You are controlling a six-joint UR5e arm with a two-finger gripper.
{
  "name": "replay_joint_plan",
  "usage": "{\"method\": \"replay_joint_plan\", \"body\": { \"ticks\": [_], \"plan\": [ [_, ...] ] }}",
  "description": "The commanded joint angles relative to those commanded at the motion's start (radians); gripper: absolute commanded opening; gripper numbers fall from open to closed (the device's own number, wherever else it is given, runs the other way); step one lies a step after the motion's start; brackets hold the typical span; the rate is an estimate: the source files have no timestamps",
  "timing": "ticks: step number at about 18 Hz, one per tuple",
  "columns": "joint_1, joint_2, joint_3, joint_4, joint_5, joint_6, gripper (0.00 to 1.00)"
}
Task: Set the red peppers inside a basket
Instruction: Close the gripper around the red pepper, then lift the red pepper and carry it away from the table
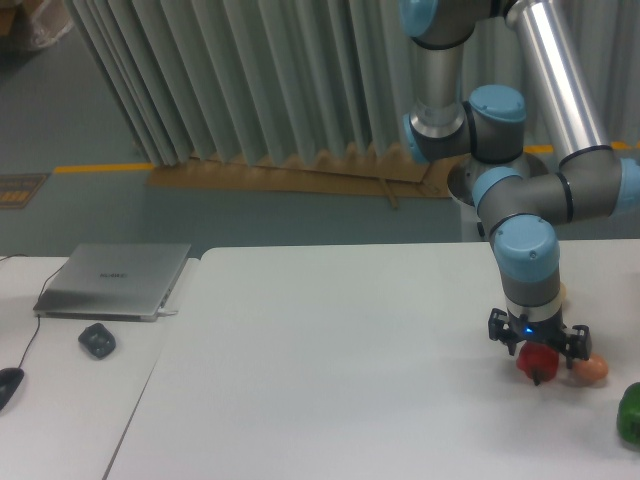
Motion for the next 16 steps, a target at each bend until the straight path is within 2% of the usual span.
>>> {"method": "replay_joint_plan", "body": {
  "ticks": [2,10,12,14,16],
  "plan": [
    [0.000,0.000,0.008,-0.003,0.000,0.000,0.56],
    [0.006,0.028,0.043,-0.017,-0.006,0.003,0.50],
    [0.012,0.049,0.075,-0.029,-0.009,0.005,0.50],
    [0.046,0.080,0.144,-0.026,-0.018,0.029,0.48],
    [0.083,0.098,0.152,-0.018,-0.017,0.102,0.48]
  ]
}}
